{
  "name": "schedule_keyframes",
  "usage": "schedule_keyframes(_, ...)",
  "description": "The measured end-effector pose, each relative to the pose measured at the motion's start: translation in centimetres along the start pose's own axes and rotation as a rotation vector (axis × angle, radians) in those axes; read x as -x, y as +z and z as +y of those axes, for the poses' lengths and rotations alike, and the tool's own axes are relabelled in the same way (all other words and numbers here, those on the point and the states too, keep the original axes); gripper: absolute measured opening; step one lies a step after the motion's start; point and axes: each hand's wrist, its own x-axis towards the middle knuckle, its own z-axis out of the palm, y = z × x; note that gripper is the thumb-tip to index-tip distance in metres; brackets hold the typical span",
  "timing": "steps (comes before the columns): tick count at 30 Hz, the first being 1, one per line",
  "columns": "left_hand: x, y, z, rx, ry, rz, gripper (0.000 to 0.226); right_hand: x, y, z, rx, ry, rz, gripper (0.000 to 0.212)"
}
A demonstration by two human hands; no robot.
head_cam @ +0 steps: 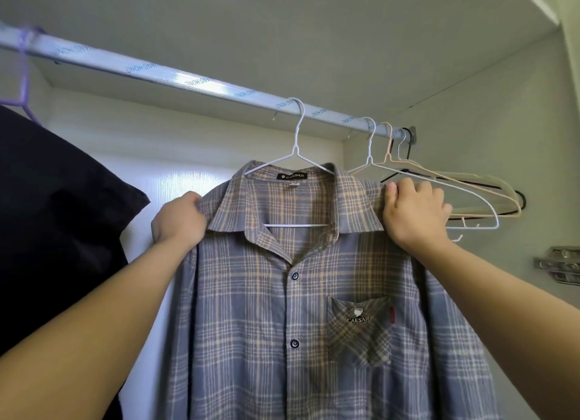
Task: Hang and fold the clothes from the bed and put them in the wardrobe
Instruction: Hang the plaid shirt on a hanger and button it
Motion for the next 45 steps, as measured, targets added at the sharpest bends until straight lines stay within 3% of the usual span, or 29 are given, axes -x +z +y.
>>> schedule_keyframes(4, 0.3, -1.2, 3.3, 0.033, 0.193, 0.06, 0.052, -0.1, 0.0, -1.2, 0.009, -0.056, -0.037, 0.041)
schedule_keyframes(11, -0.7, -1.0, 4.3, 0.161, 0.27, 0.035, 0.031, -0.6, 0.3, -1.8, -0.032, -0.157, -0.103, 0.032)
schedule_keyframes(15, -1.2, -1.5, 3.6, 0.489, 0.131, -0.062, 0.026, -0.8, -0.4, -1.7, -0.146, -0.085, -0.176, 0.036)
schedule_keyframes(18, -1.6, -2.8, 4.7, 0.77, -0.05, -0.127, 0.032, -1.3, -1.2, -2.6, -0.257, 0.016, -0.242, 0.054)
schedule_keyframes(20, -1.3, -3.4, 5.2, 0.651, 0.05, -0.11, 0.053, -1.5, -1.5, -3.1, -0.241, 0.003, -0.278, 0.055)
schedule_keyframes(22, -1.0, -3.3, 5.2, 0.425, 0.201, -0.052, 0.056, -1.2, -1.6, -3.2, -0.167, -0.042, -0.296, 0.045)
schedule_keyframes(27, -0.8, -3.8, 6.1, 0.265, 0.199, -0.056, 0.063, -0.8, -2.0, -3.3, -0.181, -0.125, -0.296, 0.032)
schedule_keyframes(35, -0.2, -7.8, 11.7, -0.018, 0.402, 0.101, 0.041, 1.6, -5.3, -7.7, -0.269, -0.371, -0.267, 0.029)
schedule_keyframes(39, -0.8, -10.0, 12.5, 0.178, 0.226, -0.021, 0.044, 3.2, -6.6, -11.2, -0.286, -0.414, -0.296, 0.03)
schedule_keyframes(45, -1.8, -13.2, 9.2, 0.193, 0.032, 0.023, 0.03, 6.0, -8.1, -15.0, -0.362, -0.541, -0.327, 0.033)
